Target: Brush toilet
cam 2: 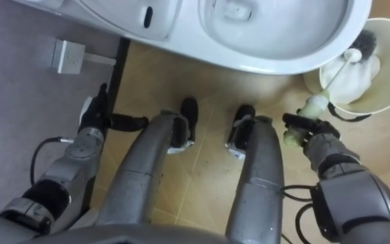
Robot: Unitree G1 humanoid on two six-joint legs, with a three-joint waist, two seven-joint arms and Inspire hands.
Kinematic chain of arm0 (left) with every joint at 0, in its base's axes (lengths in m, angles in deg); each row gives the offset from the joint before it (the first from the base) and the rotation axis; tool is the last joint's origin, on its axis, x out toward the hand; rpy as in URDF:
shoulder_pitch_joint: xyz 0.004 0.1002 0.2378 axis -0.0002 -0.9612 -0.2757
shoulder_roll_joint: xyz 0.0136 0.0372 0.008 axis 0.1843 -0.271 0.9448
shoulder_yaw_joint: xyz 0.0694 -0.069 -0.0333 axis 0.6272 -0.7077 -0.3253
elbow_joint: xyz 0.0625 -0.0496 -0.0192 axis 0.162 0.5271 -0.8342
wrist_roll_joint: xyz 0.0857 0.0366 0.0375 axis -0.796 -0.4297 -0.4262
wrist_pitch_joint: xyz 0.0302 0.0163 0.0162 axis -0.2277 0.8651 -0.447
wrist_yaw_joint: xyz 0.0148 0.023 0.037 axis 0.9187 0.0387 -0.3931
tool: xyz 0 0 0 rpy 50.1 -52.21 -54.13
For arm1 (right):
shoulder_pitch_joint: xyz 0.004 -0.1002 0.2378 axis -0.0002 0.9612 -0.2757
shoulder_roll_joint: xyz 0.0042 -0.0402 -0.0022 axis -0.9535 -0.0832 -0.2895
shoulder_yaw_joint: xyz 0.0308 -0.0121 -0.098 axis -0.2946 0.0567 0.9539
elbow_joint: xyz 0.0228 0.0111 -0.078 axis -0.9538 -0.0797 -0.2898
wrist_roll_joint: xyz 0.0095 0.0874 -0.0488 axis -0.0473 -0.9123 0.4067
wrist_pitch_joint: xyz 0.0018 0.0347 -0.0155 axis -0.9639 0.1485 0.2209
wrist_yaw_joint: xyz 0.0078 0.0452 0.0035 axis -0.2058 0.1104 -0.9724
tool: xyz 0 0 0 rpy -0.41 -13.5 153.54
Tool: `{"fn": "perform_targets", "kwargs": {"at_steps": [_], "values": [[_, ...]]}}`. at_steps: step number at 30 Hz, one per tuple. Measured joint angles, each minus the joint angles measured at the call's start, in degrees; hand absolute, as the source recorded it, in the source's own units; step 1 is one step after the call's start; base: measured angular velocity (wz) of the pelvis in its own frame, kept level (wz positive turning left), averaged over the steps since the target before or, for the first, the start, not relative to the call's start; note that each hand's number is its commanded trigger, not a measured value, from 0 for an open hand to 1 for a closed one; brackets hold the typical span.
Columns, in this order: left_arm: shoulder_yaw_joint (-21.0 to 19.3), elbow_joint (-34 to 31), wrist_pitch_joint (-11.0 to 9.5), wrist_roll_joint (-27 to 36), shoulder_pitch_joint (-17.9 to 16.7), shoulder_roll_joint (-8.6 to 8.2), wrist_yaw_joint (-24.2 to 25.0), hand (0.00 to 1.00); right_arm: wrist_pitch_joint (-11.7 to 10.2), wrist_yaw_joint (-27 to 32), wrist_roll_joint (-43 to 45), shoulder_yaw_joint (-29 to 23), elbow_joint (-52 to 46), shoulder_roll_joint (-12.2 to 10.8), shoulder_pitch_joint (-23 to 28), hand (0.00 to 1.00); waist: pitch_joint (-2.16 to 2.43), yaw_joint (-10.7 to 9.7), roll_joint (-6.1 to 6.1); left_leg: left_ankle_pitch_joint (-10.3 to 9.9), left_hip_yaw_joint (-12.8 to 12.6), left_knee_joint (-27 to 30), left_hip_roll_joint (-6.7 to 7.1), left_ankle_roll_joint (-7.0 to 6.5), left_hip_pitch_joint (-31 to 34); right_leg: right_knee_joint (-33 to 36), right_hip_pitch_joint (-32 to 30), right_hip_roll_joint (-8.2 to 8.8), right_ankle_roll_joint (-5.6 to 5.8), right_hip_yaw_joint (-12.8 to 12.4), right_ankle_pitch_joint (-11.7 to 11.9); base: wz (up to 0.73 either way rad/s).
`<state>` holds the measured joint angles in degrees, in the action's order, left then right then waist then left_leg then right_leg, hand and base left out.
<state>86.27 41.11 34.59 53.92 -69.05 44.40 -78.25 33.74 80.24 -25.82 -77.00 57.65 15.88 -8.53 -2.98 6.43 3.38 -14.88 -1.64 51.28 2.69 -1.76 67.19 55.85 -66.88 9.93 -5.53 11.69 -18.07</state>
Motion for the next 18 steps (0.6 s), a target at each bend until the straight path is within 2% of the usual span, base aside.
{"fn": "perform_targets", "kwargs": {"at_steps": [7,12,18], "values": [[1.1,-0.4,0.0,1.1,-1.2,0.07,-1.3,0.0,0.3,-0.3,-10.6,-0.1,0.7,0.0,0.9,1.0,0.01,-0.1,-0.07,-0.2,0.1,0.0,0.03,-0.18,-1.2,-0.5,1.4,-0.3,0.21,0.0,0.1,-0.01],[1.3,-0.4,0.1,1.0,-1.8,0.1,-1.8,0.0,0.5,-0.6,-11.5,-0.1,1.0,-0.3,1.6,1.0,0.01,-0.2,-0.3,-0.3,0.1,-0.6,-0.02,-0.4,-3.7,-1.6,4.1,-0.53,0.64,0.0,0.3,-0.04],[0.9,-0.5,0.1,1.0,-4.4,0.34,-2.4,0.0,0.4,-0.7,-13.7,-0.6,0.6,-0.7,4.3,1.0,0.08,-0.2,-0.41,-0.3,0.2,-3.0,-0.28,-0.92,-9.0,-5.3,9.8,-1.56,1.98,-0.1,1.1,-0.05]]}}
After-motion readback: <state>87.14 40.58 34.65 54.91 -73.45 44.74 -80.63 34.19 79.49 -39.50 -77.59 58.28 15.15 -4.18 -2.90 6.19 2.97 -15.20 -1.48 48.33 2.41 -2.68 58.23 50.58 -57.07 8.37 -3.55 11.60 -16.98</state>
